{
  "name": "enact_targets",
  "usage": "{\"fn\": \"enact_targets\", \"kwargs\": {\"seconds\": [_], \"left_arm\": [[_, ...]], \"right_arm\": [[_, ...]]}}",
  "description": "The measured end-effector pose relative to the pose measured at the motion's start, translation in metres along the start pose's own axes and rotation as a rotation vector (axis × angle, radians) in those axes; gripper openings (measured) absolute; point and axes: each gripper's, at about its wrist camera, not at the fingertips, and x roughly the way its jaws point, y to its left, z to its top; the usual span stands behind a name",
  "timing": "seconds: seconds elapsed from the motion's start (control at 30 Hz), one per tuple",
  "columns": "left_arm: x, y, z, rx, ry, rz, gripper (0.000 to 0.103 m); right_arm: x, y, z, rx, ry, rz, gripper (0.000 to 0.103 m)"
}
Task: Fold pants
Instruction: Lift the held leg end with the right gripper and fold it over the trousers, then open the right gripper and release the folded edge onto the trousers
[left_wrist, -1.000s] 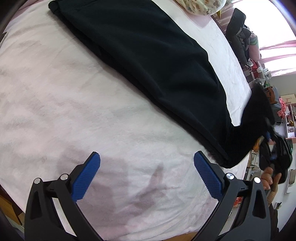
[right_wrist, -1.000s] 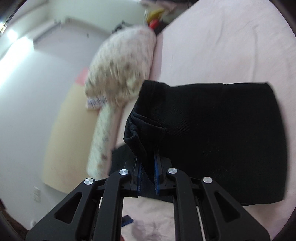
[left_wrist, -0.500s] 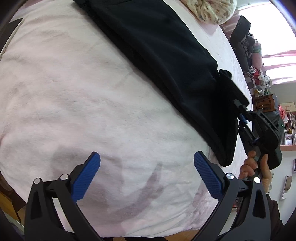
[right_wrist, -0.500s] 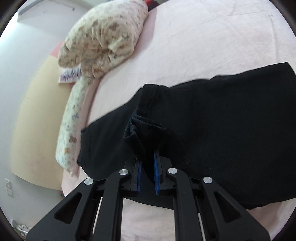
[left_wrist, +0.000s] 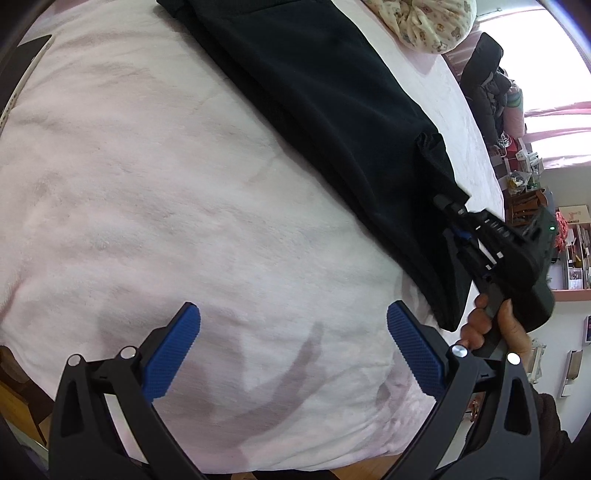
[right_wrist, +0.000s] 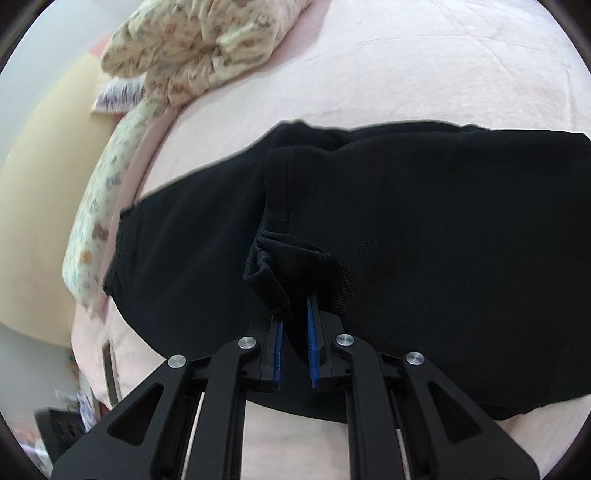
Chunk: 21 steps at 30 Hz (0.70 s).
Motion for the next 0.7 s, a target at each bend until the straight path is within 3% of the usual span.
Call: {"fn": "enact_targets", "kwargs": {"seconds": [0.03,0.2,0.33,0.37,0.47,0.53,0.7], "left_arm": [[0.001,0.000,0.000,0.001,0.003,0.002,0.101],[0.006,-0.005,0.000,-0.007,0.020,-0.002,0.101],[0.007,-0.009,0.001,0.008,0.025,-0.008,0.101],[0.008,-0.009,0.001,0.006,0.027,-0.008,0.101],[0.009,-0.007,0.004,-0.007,0.031,-0.018,0.101],[0.008,-0.005,0.006,-0.006,0.029,-0.022,0.101],[0.008,0.004,0.008,-0.020,0.026,-0.016,0.101]], "right_arm": [[-0.001,0.003,0.000,-0.024,-0.017,-0.009,0.011],[0.019,0.011,-0.004,-0.113,0.075,-0.116,0.016],[0.009,0.030,-0.014,-0.246,0.070,-0.135,0.048],[0.007,0.034,-0.018,-0.272,0.073,-0.131,0.051],[-0.007,0.044,-0.035,-0.350,0.088,-0.056,0.051],[-0.025,0.041,-0.043,-0.350,0.051,0.024,0.044],[-0.052,-0.004,-0.026,-0.175,-0.100,-0.095,0.035]]}}
